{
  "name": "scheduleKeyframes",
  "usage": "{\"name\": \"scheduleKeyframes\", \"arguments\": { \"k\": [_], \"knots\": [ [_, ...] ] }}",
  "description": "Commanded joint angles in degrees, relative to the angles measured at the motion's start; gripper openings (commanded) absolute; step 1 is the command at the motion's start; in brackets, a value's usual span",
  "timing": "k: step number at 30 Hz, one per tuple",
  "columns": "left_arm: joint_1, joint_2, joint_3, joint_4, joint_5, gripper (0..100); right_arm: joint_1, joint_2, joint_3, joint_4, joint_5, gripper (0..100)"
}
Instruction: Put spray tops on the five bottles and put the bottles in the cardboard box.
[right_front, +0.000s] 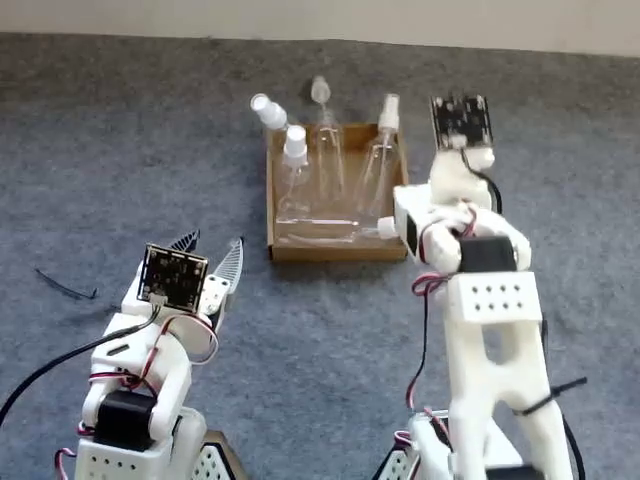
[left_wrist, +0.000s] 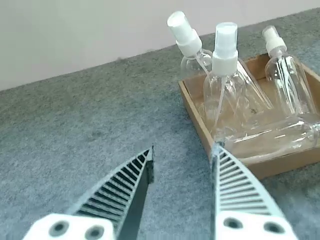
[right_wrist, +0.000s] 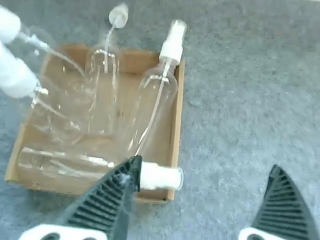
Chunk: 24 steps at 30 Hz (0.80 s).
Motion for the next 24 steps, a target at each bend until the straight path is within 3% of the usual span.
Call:
{"name": "scheduleKeyframes", "arguments": {
  "k": [1, 7, 12, 18, 24],
  "knots": [
    [-0.92, 0.04, -0.22, -2.55, 0.44, 17, -1.80, 11.82, -12.62, -1.71, 0.18, 31.4],
    [-1.89, -0.48, 2.59, -2.29, 0.18, 17, -4.97, 27.74, -28.79, -1.80, -4.31, 31.4],
    [-8.84, -0.57, 5.41, -2.55, 0.18, 17, -8.31, 41.98, -41.19, -1.80, -4.75, 31.4],
    [-11.30, -0.48, 8.75, -2.90, 0.18, 17, -5.85, 55.34, -55.78, -1.80, -4.84, 31.4],
    [-11.47, -0.48, 11.56, -8.18, 0.18, 17, -4.44, 62.64, -62.99, -1.71, -4.75, 31.4]
  ]
}}
